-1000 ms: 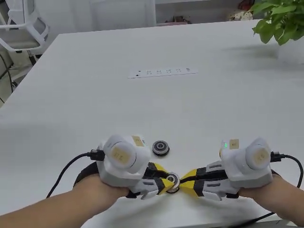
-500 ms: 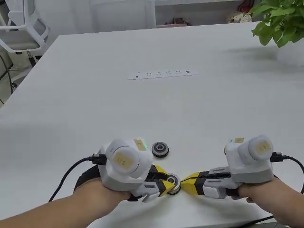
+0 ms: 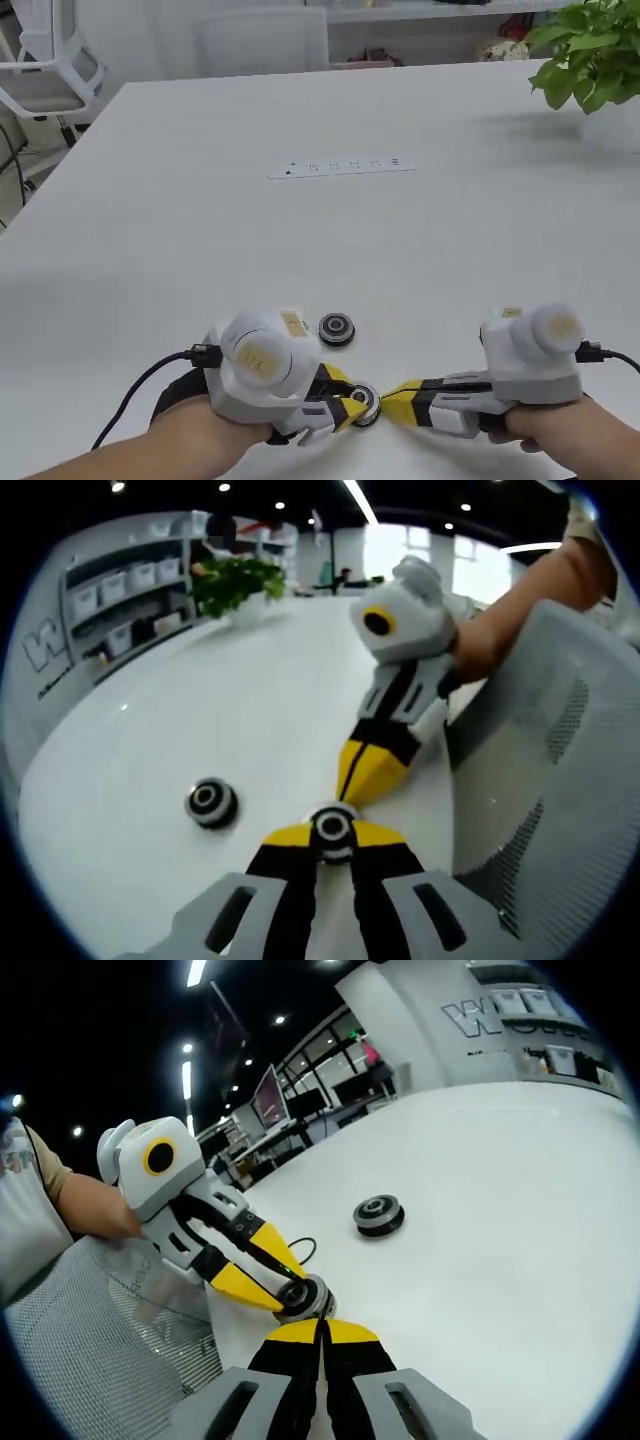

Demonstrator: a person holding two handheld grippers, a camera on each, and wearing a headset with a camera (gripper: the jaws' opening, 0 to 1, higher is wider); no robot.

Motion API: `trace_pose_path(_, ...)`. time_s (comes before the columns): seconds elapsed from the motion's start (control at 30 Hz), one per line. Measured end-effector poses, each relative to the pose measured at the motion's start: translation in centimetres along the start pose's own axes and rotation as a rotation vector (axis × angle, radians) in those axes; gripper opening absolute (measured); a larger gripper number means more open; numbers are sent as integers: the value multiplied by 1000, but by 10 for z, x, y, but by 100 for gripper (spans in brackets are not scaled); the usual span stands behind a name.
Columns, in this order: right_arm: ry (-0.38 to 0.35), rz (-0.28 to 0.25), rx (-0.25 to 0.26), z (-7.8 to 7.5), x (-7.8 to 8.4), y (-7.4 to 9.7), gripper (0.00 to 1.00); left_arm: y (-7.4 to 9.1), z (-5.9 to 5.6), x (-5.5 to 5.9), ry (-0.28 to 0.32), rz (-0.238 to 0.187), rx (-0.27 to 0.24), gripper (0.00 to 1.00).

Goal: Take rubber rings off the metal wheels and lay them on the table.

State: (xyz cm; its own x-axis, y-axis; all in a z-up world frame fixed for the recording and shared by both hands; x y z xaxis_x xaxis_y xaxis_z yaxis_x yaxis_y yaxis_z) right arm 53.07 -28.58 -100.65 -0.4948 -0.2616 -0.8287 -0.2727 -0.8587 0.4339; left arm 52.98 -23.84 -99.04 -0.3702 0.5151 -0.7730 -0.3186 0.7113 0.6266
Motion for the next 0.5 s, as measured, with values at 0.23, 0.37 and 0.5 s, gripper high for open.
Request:
trace_pose_path(0.23, -49, -18, -9, 2, -2, 1, 0, 0, 0, 0, 2, -2, 1, 12)
trace_pose_path(0.37, -76, -25, -14, 2, -2, 2, 0, 0, -1, 0, 2, -3, 3, 12)
trace_pose_path(0.5, -107, -55, -15, 3, -7, 4, 0, 0, -1, 0, 4, -4, 1, 12)
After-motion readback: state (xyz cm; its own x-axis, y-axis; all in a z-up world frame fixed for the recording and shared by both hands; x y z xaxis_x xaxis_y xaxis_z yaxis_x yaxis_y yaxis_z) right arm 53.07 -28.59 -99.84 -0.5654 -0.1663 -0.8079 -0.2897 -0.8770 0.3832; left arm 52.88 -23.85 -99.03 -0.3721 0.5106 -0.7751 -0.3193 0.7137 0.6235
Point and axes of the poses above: the centre of the closed fingertips' face, and the gripper's own axes: y roughly backward along the fingers, z roughly to its left, x roughly out of its underside, the point moved 2 cm from there along y, roughly backward along the fingers, and after that the axes turned 8 degrees about y, right-handed, at the moved point
